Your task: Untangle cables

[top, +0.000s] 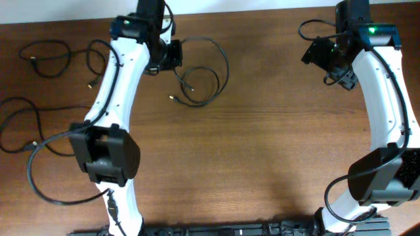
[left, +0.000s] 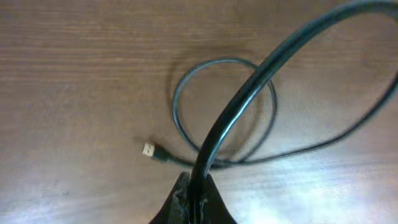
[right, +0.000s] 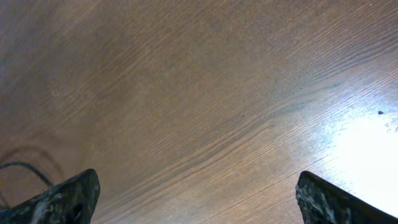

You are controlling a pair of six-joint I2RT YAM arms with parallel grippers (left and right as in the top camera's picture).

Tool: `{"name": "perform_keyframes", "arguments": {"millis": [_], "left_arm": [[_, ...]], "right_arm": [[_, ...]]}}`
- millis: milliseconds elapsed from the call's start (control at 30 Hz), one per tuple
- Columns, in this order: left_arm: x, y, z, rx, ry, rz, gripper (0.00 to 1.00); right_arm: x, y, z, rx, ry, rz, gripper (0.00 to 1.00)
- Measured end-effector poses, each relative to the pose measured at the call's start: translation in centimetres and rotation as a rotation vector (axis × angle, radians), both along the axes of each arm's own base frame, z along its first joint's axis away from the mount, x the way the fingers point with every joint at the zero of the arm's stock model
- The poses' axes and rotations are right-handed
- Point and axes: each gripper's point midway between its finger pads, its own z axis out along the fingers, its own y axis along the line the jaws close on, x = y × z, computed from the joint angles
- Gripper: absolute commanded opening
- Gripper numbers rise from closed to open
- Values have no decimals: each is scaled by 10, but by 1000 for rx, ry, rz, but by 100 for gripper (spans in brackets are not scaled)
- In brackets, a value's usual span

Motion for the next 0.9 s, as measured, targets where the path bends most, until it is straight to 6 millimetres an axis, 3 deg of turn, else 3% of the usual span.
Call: {"name": "perform_keyframes", "arguments": {"millis": [100, 400, 467, 533, 567, 600, 667, 800, 900], "left_arm": [[9, 0, -43, 11, 28, 14, 3], [7, -28, -129, 31, 140, 7, 15], [6, -26, -139, 43, 156, 11, 32], [8, -22, -141, 57, 149, 25, 55], [9, -19, -142, 73, 144, 32, 73], [10, -15, -142, 96, 137, 37, 81], [14, -11, -142, 122, 118, 51, 80], [17, -9, -141, 138, 102, 48, 63], [15, -14, -142, 138, 102, 40, 62]], "right_arm": [[0, 0, 0, 0, 0, 0, 98], [0, 0, 0, 0, 0, 0, 99], [0, 0, 0, 0, 0, 0, 98], [0, 0, 0, 0, 0, 0, 98], [0, 0, 0, 0, 0, 0, 98], [0, 0, 0, 0, 0, 0, 98], [0, 0, 0, 0, 0, 0, 98], [0, 0, 0, 0, 0, 0, 98], [0, 0, 0, 0, 0, 0, 98]]}}
